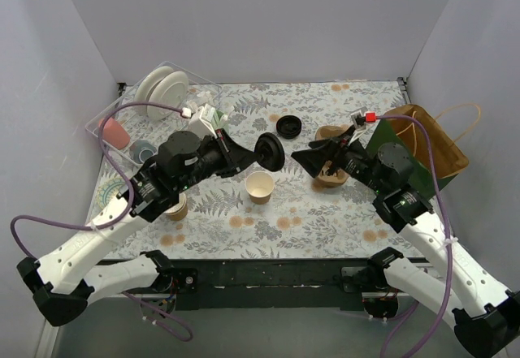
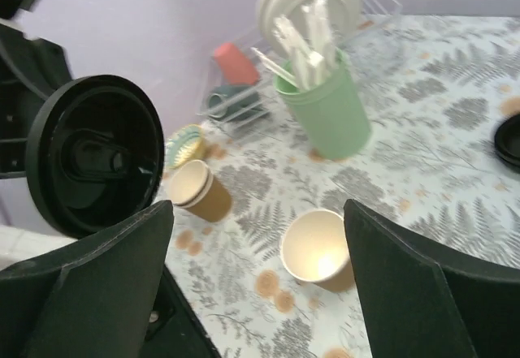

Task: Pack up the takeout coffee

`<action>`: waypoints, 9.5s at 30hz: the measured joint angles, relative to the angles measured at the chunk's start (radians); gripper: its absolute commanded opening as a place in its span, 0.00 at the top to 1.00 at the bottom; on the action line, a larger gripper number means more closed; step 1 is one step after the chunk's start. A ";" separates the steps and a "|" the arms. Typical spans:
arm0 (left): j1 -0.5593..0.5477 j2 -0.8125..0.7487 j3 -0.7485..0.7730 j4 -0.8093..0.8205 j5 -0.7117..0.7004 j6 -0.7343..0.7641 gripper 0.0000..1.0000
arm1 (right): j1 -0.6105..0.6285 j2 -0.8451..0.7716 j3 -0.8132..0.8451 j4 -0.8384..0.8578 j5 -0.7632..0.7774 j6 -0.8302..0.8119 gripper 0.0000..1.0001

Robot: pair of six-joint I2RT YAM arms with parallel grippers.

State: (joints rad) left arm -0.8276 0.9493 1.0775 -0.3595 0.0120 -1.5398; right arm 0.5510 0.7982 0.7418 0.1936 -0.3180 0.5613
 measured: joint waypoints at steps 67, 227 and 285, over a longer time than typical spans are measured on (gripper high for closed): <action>0.017 0.783 0.475 -0.748 -0.256 0.179 0.93 | 0.000 -0.111 0.055 -0.439 0.267 -0.253 0.07; 0.229 0.506 -0.149 0.053 0.138 0.100 0.74 | 0.093 0.658 0.051 -0.014 0.096 -0.170 0.41; 0.223 0.506 -0.005 -0.070 0.212 0.155 0.49 | 0.166 0.655 0.322 -0.435 0.208 -0.329 0.73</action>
State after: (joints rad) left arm -0.6048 1.4555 1.0721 -0.4297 0.2241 -1.3849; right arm 0.7166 1.4536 1.0641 -0.2413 -0.1097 0.2325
